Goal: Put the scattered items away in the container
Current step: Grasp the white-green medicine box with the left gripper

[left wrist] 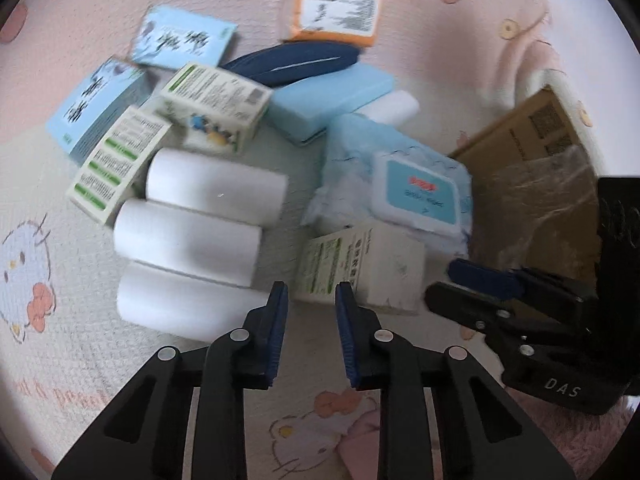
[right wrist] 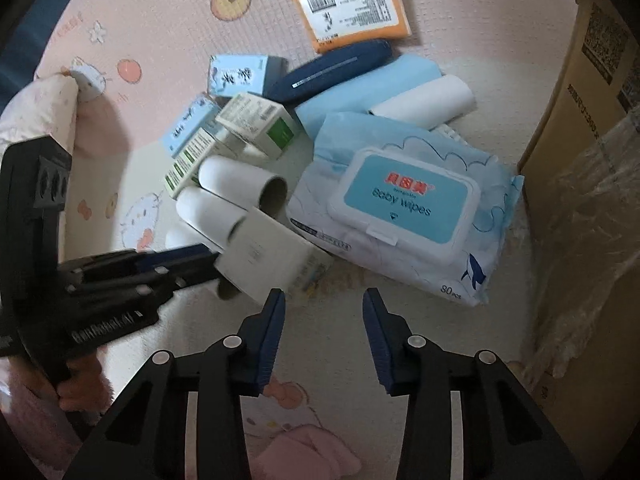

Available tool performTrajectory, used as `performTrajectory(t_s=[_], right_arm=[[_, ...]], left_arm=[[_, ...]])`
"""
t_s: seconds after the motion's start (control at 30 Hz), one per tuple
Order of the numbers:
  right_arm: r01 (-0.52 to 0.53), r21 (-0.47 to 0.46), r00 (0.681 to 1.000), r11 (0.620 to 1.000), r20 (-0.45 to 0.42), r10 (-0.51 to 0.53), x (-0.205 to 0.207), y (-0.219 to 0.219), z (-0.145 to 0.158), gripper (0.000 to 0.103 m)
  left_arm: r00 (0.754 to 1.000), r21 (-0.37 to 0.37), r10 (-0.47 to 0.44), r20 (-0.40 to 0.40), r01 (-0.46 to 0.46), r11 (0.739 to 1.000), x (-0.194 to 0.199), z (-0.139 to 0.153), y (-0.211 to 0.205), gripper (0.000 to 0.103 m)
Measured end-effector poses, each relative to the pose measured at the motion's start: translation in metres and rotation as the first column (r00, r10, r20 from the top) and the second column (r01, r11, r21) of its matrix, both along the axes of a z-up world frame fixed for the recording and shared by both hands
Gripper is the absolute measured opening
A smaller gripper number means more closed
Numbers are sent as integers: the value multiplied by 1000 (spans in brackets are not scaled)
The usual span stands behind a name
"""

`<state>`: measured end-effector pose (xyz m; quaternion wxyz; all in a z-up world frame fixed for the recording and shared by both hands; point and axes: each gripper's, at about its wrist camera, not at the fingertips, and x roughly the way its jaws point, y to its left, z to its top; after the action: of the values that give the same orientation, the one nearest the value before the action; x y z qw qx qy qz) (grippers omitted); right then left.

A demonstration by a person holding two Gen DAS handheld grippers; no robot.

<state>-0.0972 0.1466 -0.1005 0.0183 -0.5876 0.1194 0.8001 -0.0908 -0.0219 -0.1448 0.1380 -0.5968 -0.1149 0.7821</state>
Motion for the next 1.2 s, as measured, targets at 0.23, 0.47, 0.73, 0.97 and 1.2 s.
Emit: performTrajectory(t_s=[0.23,0.47,0.73,0.97,1.2], right_arm=[[24,3,999,1000,23,-24,2,9,-5,38],[142,130,982,981,107,-156,22,34,-16,38],[195,49,977,980,75,-198,41,45,-15,38],[188,-35,980,981,72,-185,37,43,-28,39],[216,-88,976,973,64,-210,36,42,-37,40]], left_arm=[[999,28,-36,-15,37,999,-9,5,22,26],[993,98,-109,48,104,990,-15,-18,55,25],[984,-22,-153,-92,152,988,-3,4,67,38],[994,20,-107,-17,108,994,-9,-17,53,43],[999,96,-53,12,52,994,-13,-36,53,41]])
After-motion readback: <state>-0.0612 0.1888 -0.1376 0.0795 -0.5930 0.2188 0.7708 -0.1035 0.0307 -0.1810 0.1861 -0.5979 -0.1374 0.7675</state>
